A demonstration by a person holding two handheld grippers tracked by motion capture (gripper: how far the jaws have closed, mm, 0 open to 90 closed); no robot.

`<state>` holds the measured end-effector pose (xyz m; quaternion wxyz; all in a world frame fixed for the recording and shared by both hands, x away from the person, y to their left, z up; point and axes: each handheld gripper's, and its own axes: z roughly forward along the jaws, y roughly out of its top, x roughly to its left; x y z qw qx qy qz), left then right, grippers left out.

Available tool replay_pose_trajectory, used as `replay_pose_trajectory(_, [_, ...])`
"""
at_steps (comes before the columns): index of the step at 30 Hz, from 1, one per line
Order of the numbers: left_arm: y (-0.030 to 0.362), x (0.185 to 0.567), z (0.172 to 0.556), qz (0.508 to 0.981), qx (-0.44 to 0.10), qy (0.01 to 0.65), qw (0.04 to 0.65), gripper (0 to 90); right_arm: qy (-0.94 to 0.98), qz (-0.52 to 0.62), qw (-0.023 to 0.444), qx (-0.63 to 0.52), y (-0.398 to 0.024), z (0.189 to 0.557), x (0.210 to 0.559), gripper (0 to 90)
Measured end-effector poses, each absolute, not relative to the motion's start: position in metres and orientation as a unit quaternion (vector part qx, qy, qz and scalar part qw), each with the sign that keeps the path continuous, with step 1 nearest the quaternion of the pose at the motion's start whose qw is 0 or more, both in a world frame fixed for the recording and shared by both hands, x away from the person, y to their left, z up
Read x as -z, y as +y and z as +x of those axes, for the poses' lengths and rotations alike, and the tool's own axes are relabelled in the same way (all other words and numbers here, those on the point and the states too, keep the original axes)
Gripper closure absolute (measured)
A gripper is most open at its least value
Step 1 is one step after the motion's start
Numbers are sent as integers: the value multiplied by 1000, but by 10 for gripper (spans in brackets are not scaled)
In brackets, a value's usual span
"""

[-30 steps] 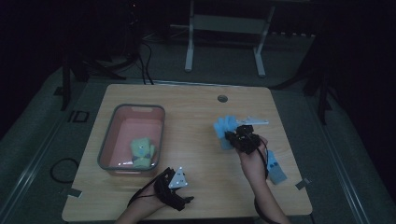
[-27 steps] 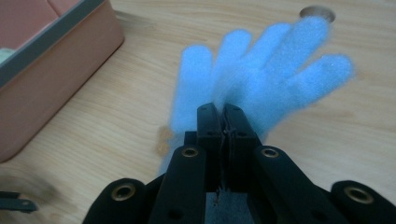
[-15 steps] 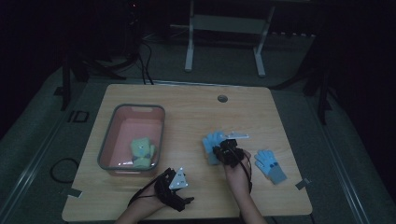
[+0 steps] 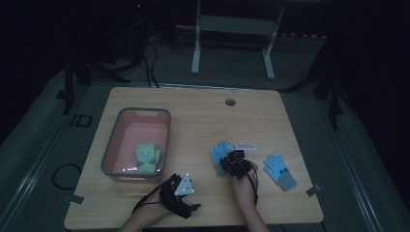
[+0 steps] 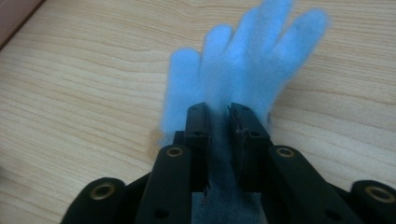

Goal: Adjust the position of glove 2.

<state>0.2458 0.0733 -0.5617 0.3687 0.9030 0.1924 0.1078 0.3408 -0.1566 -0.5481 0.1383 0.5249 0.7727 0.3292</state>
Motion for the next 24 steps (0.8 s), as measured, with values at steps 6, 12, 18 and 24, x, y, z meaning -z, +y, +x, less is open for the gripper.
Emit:
replay_pose_trajectory(6, [72,563,245,906,-107,187,365,137,780,507,144,-339,-157,339,534,682])
replay_pose_trajectory(12, [73,562,246,905,-104,188,366,138,796,469,148,-352,-169,341,515,596])
replay_pose_trajectory(18, [72,563,245,906,-102,188,366,138,822,429,141,-348,-198,341,509,579])
replay_pose_trajectory(24, [72,563,245,906,-99,188,367,138,835,404,143,-346,-234,331,512,586])
